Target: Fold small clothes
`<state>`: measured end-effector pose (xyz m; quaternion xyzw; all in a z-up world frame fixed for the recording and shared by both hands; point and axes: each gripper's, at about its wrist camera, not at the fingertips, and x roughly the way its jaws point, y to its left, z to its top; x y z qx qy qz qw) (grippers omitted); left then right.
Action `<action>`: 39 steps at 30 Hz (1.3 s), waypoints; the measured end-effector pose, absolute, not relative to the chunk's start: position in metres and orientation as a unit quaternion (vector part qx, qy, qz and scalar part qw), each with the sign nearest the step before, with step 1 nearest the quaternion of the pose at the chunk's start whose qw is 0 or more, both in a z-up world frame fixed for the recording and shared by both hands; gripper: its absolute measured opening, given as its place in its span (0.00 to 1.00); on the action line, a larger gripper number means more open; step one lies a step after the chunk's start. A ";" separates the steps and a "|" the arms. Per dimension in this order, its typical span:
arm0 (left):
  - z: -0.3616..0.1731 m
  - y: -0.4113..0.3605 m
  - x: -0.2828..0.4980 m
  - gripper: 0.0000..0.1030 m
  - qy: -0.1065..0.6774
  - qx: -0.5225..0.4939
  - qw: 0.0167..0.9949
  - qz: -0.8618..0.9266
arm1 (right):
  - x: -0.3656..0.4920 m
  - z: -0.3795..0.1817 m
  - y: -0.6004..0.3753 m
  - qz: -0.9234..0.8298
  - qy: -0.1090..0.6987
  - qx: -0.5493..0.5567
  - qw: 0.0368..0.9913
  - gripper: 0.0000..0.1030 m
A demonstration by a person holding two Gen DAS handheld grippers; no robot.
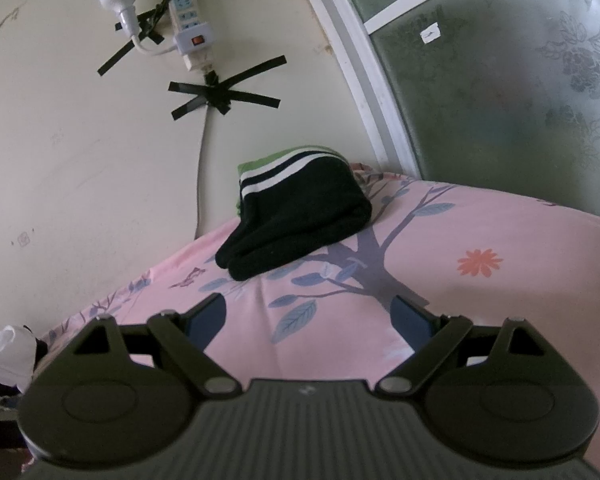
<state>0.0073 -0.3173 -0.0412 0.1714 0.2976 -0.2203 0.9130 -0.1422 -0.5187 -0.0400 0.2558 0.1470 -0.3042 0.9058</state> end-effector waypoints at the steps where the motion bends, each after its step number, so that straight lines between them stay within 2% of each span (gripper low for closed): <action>1: -0.041 -0.317 0.007 1.00 0.297 0.172 0.913 -0.220 | -0.142 -0.040 -0.519 -0.304 0.147 0.255 0.906 0.83; 39: -0.040 -0.316 0.007 1.00 0.297 0.170 0.914 -0.216 | -0.143 -0.040 -0.518 -0.303 0.146 0.255 0.907 0.83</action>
